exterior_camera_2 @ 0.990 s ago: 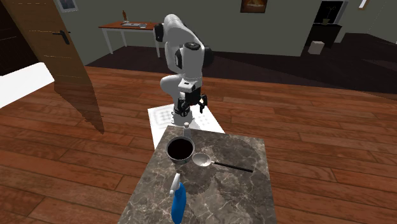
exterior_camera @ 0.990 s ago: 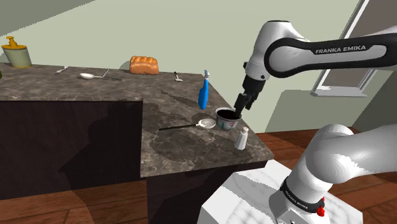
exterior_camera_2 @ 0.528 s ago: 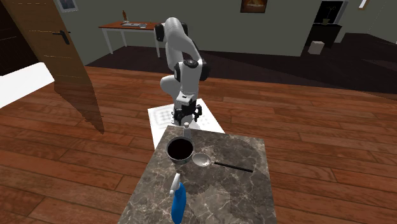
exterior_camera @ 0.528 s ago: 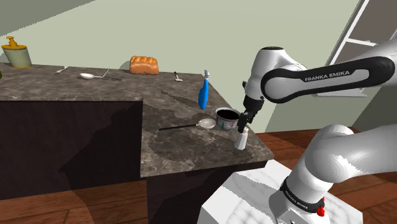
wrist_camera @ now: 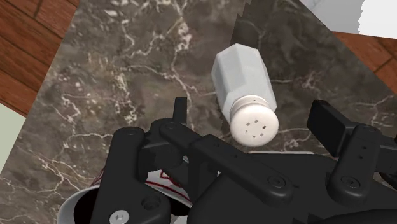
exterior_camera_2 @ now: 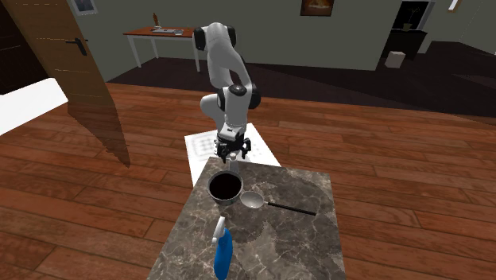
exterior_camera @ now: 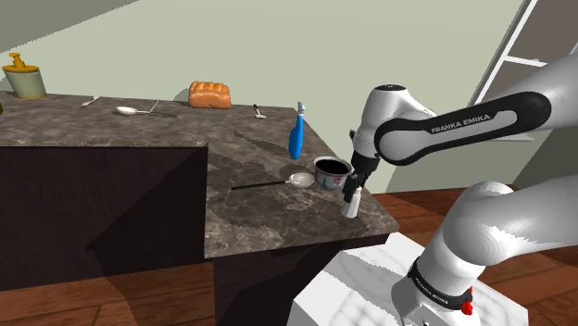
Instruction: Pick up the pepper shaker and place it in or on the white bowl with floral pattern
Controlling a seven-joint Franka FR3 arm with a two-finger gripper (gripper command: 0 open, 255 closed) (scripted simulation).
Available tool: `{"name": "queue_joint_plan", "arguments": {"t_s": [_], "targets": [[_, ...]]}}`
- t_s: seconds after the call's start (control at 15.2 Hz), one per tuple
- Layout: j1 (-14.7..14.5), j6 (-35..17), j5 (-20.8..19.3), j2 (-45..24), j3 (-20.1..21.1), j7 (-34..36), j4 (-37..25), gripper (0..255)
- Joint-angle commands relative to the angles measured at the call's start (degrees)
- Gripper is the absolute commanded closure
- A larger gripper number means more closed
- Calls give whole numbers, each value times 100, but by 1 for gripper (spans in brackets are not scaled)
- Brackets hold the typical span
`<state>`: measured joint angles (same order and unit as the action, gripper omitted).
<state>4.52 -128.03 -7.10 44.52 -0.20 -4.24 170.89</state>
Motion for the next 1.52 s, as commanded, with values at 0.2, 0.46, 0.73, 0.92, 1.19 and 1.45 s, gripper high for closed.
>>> {"name": "queue_joint_plan", "arguments": {"t_s": [0.2, 0.46, 0.73, 0.92, 1.19, 1.45], "targets": [[2, -38, -3, -14, 0, 4, 21, 0], [2, -37, -3, -13, 0, 4, 21, 255], [2, -36, -3, -12, 0, 4, 20, 255], [2, -36, -3, -13, 0, 3, 20, 255], [-16, 295, 24, 169, -2, -28, -131, 255], [-34, 713, 55, 366, -1, -67, -352, 255]]}}
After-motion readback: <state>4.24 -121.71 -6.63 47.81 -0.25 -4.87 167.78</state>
